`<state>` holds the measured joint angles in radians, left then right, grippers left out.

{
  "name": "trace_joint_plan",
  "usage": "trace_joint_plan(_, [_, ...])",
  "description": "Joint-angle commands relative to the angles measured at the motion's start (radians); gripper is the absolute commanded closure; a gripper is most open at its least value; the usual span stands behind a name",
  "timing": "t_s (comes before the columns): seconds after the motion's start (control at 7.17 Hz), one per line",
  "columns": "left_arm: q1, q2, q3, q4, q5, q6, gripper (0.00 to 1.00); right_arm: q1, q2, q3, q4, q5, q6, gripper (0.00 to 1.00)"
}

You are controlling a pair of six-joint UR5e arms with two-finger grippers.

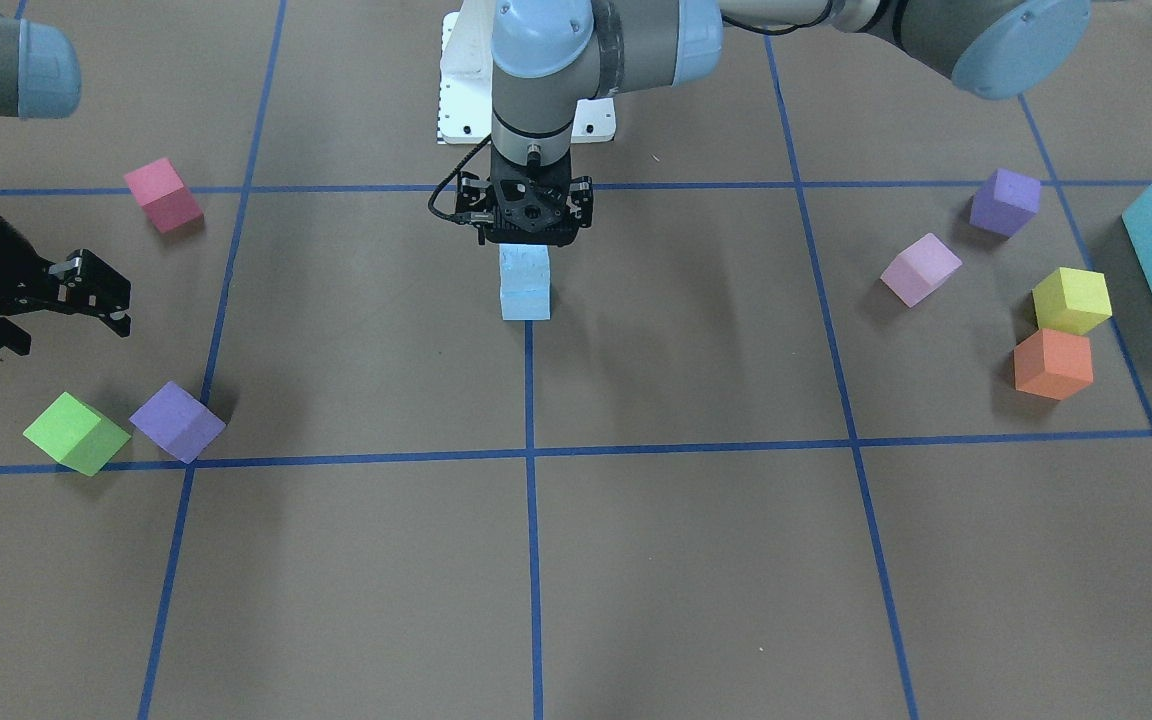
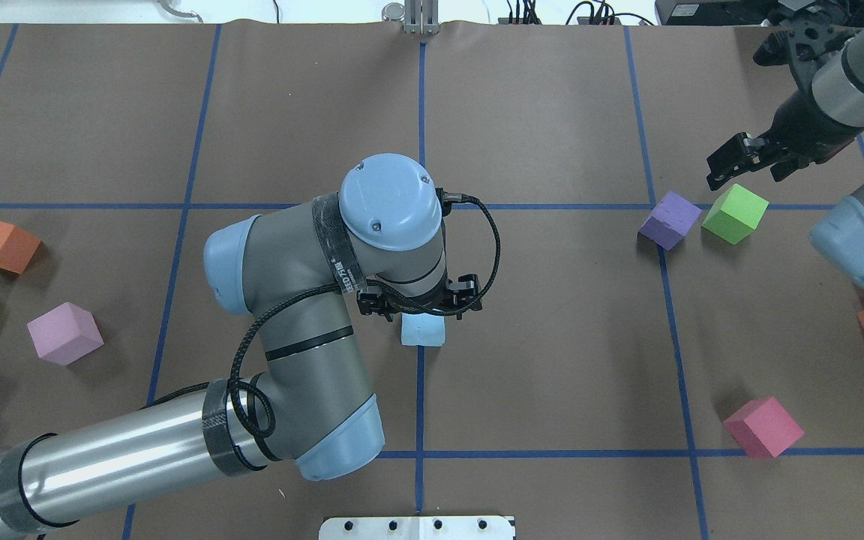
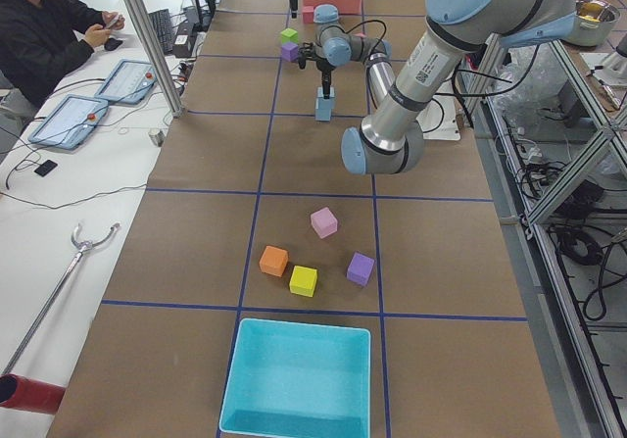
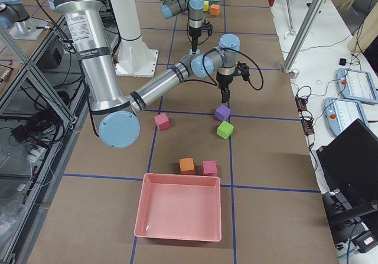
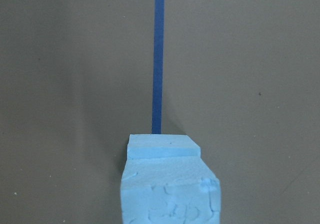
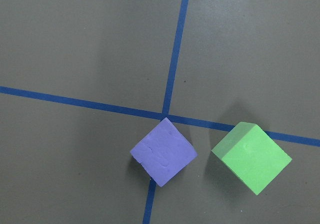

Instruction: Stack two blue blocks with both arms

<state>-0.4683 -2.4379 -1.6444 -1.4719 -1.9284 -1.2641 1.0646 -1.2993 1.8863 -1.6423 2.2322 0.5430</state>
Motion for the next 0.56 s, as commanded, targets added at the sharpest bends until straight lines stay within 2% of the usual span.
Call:
trace_joint_plan(0.0, [-0.045, 0.002, -0.029, 0.031, -0.006, 0.088, 0.03, 0.0, 0.001, 0.001, 0.002, 0.0, 0.0, 0.0])
trace_joint_plan(0.28, [-0.146, 0.017, -0.089, 0.102, -0.071, 0.199, 0.03, 0.006, 0.003, 0.001, 0.004, -0.002, -0.014, 0.0])
trace_joint_plan(0.42, [-0.22, 0.073, -0.147, 0.107, -0.108, 0.245, 0.02, 0.046, 0.005, -0.004, 0.001, -0.002, -0.094, 0.0])
